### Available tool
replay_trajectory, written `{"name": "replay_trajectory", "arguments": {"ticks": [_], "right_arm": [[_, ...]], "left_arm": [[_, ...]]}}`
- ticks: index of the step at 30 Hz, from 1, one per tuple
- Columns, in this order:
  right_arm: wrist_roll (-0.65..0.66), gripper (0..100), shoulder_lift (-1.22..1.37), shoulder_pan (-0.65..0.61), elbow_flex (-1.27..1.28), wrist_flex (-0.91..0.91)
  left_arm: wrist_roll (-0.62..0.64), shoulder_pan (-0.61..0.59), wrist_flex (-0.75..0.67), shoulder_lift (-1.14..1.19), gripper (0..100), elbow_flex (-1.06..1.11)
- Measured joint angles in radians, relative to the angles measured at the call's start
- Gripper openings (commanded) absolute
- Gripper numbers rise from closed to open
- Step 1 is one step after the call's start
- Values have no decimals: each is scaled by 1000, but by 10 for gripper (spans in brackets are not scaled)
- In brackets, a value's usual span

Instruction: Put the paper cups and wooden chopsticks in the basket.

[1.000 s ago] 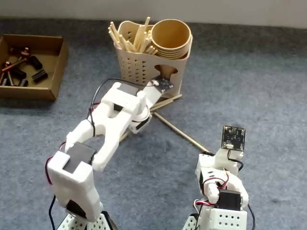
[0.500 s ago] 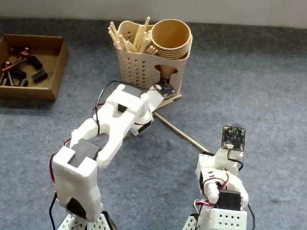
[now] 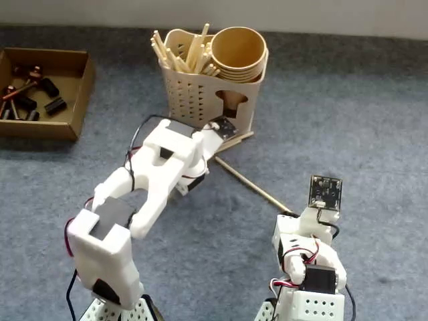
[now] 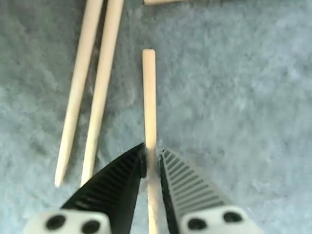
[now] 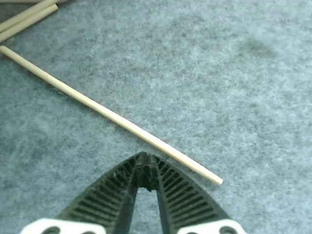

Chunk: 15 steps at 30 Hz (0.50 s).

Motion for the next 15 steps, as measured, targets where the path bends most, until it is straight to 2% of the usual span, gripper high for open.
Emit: {"name": "replay_trajectory", "arguments": {"ticks": [15], "right_arm": [[0, 5, 0, 0, 0, 0]], "left_arm": [[2, -9, -350, -545, 6, 488]]}}
